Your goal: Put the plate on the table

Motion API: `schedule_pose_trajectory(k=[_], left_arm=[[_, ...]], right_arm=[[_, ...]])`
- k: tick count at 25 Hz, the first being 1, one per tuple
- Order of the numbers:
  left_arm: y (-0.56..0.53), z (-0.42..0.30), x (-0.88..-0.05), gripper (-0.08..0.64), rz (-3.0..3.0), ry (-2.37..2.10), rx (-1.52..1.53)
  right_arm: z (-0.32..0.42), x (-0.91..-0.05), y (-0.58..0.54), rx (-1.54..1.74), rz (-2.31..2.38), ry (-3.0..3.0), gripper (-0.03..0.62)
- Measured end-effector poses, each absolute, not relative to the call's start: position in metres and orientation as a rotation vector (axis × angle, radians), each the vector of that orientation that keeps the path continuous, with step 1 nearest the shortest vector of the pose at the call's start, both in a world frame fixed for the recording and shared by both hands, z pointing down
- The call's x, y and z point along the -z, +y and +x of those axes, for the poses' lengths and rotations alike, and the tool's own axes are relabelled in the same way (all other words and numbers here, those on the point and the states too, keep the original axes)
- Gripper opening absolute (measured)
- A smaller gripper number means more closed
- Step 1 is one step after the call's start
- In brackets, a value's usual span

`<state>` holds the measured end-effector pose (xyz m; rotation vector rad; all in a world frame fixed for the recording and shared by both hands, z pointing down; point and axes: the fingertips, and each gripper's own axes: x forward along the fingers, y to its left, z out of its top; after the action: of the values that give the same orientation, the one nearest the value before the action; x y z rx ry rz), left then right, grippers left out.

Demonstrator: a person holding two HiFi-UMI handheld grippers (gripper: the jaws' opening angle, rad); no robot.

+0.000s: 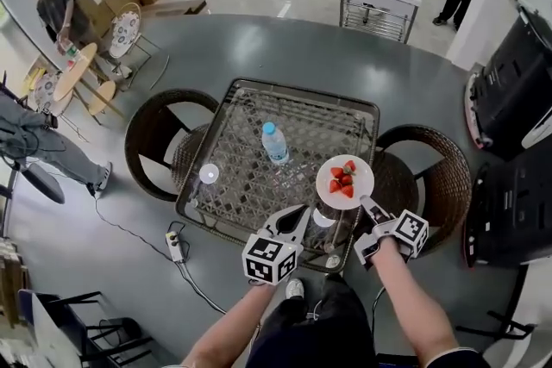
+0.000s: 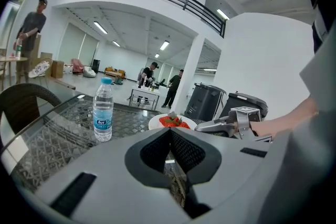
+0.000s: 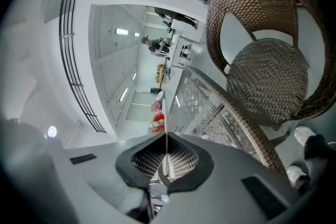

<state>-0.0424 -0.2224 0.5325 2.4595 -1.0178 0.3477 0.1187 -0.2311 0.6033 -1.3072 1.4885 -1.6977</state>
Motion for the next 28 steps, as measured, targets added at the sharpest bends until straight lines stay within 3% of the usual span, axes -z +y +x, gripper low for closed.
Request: schedule_pose_trajectory(k=[28], left_arm=[[-0.275,-0.029,-0.584,0.006,2.315,-1.101,-0.458]], right_arm=[[0.095,-0.704,-0.327,1.938,-1.253,1.606,0.012]])
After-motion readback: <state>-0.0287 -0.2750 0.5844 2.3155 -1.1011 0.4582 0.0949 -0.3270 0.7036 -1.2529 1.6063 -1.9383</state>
